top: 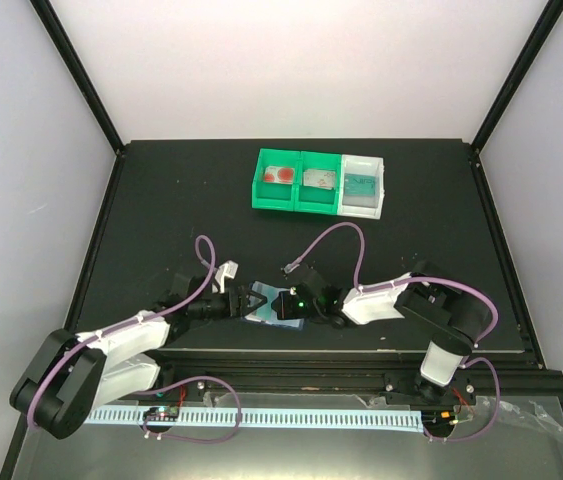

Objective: Take the credit cards out of the card holder

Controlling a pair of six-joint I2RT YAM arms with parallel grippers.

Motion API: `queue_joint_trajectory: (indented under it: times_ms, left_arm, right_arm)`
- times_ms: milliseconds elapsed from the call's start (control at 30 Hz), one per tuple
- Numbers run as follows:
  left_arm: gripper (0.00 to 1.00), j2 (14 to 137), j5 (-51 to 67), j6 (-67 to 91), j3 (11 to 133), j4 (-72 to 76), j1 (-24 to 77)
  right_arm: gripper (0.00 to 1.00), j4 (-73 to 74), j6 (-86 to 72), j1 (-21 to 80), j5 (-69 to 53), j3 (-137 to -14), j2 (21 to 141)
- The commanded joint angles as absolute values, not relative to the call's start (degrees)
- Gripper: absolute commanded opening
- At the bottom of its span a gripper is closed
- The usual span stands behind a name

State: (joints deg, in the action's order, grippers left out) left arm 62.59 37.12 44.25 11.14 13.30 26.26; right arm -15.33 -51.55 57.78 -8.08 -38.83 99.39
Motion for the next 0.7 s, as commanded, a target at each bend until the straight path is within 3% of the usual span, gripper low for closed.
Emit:
queue_joint_trajectory:
  times_ms: [0,400,667]
  left_arm:
    - [0.79,60.9,40.1,46.7,11.3,17.3,26.1]
    - [0.77,61.6,41.2,51.7,9.8,23.8,28.2]
    - [0.77,62.5,40.8,52.7,10.5,25.2,29.7]
  right_arm:
    - [0.02,-13.6,-50.1,57.8,-6.3,-36.4,100.4]
    - [0.11,-16.4,-49.1,57.8,-6.5,-36.0,97.7]
    - [0.22,-14.4,-49.3,57.8,-2.3,-34.1,92.8]
